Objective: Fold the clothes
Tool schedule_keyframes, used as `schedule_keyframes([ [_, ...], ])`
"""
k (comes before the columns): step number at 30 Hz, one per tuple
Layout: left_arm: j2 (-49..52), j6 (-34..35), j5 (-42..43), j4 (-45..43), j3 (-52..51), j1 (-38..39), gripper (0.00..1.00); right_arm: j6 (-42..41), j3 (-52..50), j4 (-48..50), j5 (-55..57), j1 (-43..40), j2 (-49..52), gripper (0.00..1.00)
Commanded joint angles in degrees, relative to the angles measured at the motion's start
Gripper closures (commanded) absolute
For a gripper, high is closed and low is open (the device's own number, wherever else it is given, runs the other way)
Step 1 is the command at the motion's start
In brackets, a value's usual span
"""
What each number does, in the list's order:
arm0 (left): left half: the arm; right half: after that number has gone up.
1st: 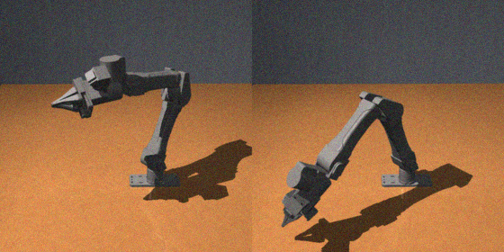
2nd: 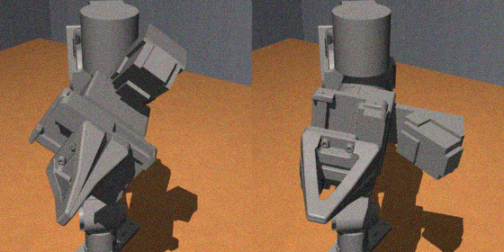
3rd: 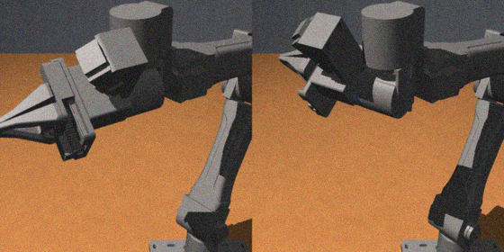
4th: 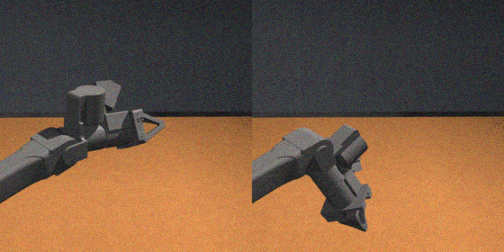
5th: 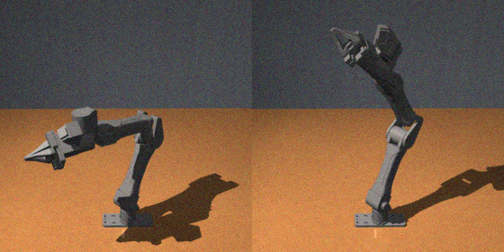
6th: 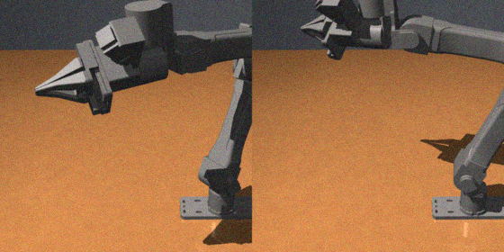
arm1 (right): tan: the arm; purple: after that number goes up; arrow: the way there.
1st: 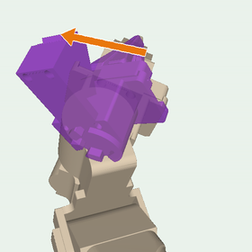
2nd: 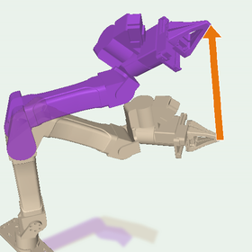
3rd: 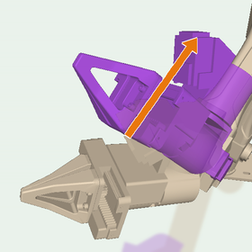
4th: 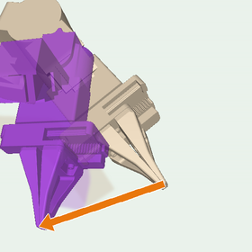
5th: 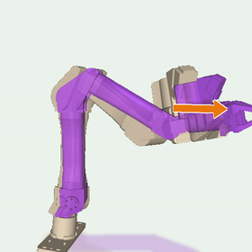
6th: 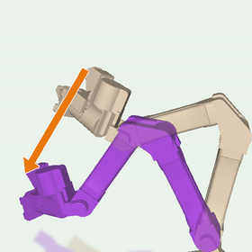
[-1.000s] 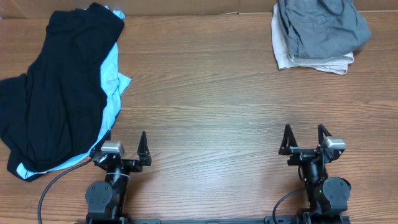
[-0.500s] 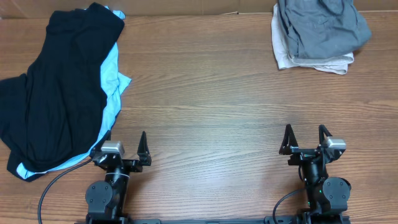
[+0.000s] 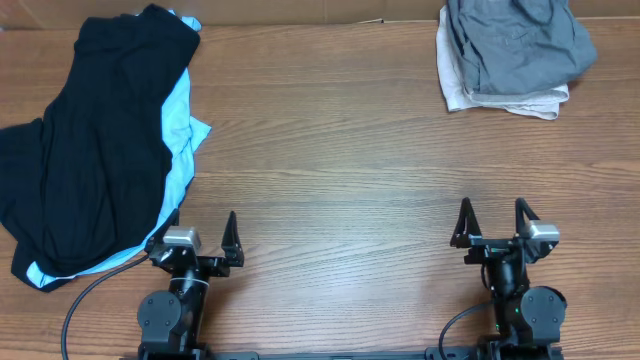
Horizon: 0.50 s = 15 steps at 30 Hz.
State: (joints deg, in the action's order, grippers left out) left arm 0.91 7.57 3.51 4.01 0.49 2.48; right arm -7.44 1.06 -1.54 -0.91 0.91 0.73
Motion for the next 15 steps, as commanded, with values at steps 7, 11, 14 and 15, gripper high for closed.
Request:
schedule_keyframes([
  [7,-0.66,0.15,5.11,-0.39,0.31,-0.59,0.00,0.26,0.48,4.37,-5.44,0.48,-0.57,0.00],
  [11,-0.57,0.15,5.11,1.07,2.54,-0.59,0.00,0.98,3.50,3.30,-6.12,0.48,-0.57,0.00],
  [14,0.52,0.15,5.07,2.86,5.01,-0.59,0.00,3.17,6.08,1.49,-7.39,0.48,-0.55,0.00],
  [15,1.31,0.15,5.07,3.26,5.92,-0.59,0.00,3.17,6.84,0.81,-7.37,0.48,-0.57,0.00],
])
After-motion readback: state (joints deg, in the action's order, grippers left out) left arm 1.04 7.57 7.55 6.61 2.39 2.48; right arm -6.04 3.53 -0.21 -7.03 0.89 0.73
